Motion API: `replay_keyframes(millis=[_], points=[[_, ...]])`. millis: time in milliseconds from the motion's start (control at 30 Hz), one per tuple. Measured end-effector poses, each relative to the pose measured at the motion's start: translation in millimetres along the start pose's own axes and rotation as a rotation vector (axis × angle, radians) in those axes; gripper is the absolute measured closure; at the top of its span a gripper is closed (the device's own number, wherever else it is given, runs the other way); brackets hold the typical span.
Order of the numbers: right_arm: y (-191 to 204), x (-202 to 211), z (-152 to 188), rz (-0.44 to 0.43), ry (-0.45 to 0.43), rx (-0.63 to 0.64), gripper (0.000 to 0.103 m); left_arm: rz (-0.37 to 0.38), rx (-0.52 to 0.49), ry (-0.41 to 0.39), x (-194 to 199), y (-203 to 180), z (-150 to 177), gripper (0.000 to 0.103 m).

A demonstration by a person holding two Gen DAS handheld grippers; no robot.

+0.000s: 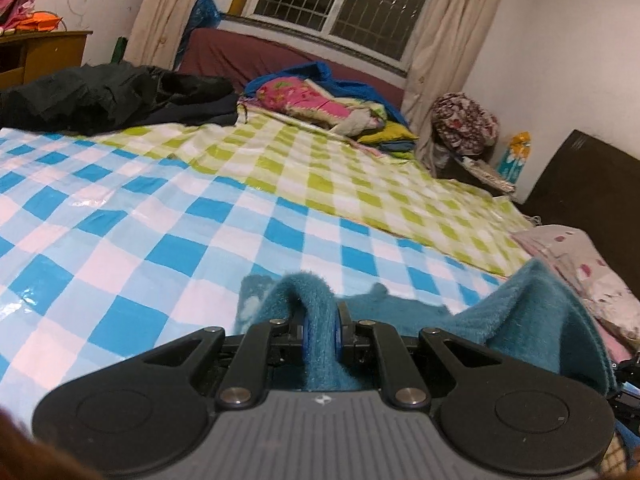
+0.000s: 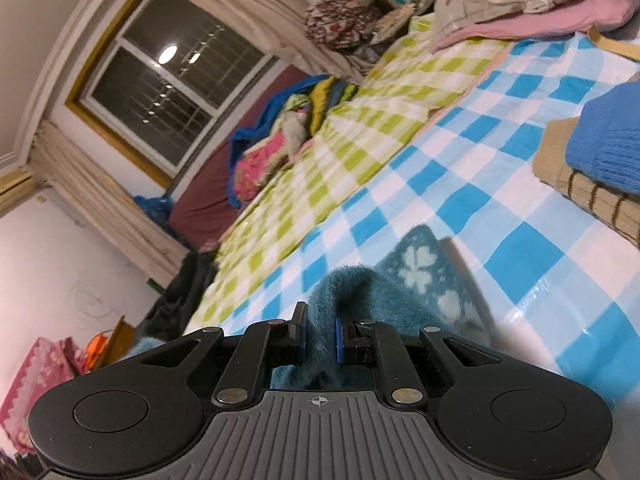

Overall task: Fold small clothes
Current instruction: 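Lift the held hem with both grippers and fold it over toward the collar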

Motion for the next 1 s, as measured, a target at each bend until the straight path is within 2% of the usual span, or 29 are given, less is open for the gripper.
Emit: replay_keyframes(millis=[167,367,567,1000], points=[[-25,-30,-3,0.042,0.012,-0.050,0.090,-0.028,-0.001,0.036,-30,0,6,0.086],[-48,-50,4,0.086,0.028,-0.085,0.090,-0.051,0.010,0.060,-45,3,11,0.084],[-47,-52,3,0.088,0.022,-0.082,0.090,-0.056,0.047,0.066,-48,7,10,0.082],[-49,-57,0,0.091,0.021,-0.077,0.090,-0.061,0.060,0.075,-53,7,7,0.081]])
Point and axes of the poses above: each gripper's, at about its wrist camera, not at the fingertips, and x roughly against the way its jaws point, y to its left, z to its underside, the point moved 8 cm from there along -x, roughly the way its jaws point, and after that the axes turned 15 degrees about -z, right-handed, at the moved point
